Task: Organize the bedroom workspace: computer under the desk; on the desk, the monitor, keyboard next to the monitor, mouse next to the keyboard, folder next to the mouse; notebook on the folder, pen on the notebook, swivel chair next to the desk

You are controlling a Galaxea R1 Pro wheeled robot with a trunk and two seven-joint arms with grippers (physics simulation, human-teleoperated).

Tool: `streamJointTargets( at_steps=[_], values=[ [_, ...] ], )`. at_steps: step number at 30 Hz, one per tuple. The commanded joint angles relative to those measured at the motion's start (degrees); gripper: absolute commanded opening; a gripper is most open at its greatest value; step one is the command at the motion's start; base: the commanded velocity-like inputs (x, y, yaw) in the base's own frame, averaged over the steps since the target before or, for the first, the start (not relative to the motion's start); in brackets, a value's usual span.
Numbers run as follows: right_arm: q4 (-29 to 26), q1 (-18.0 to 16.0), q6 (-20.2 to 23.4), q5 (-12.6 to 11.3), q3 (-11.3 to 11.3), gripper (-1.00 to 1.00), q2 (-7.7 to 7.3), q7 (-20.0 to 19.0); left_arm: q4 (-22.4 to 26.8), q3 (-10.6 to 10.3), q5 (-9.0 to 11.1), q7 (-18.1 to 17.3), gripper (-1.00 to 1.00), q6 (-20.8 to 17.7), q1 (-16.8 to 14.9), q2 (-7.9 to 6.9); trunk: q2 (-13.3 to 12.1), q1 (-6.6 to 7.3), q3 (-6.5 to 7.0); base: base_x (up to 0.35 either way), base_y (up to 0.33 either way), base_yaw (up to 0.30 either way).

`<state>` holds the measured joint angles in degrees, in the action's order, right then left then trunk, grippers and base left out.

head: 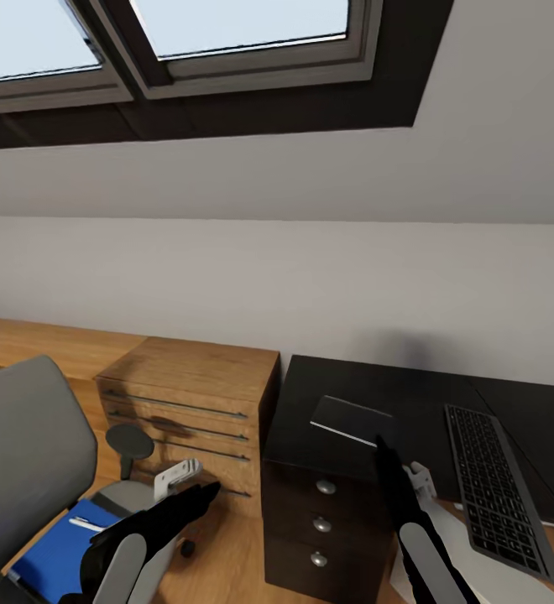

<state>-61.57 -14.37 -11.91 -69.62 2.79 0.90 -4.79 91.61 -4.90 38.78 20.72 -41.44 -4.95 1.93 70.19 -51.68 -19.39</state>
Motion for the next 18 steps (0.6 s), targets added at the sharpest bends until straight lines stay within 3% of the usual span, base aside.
streamJointTargets(
  at_steps=[1,9,18],
  values=[
    [0.0,0.0,-0.3,-0.6,0.1,-1.00,-0.02,-0.3,0.1,0.0,0.6,0.6,1.00,-0.1,0.0,0.01,0.0,-0.01,-0.07,0.061,-0.003,0.000],
    [0.0,-0.1,-0.3,-0.6,0.1,-1.00,-0.02,-0.3,0.1,0.4,0.7,0.6,1.00,-0.1,0.0,0.02,0.0,-0.01,-0.07,0.019,-0.001,0.000],
    [0.0,0.0,-0.3,-0.6,0.1,-1.00,-0.02,-0.3,0.2,0.7,0.7,0.6,1.00,-0.1,0.0,0.09,3.6,-1.99,-1.68,0.002,0.000,0.000]
  ],
)
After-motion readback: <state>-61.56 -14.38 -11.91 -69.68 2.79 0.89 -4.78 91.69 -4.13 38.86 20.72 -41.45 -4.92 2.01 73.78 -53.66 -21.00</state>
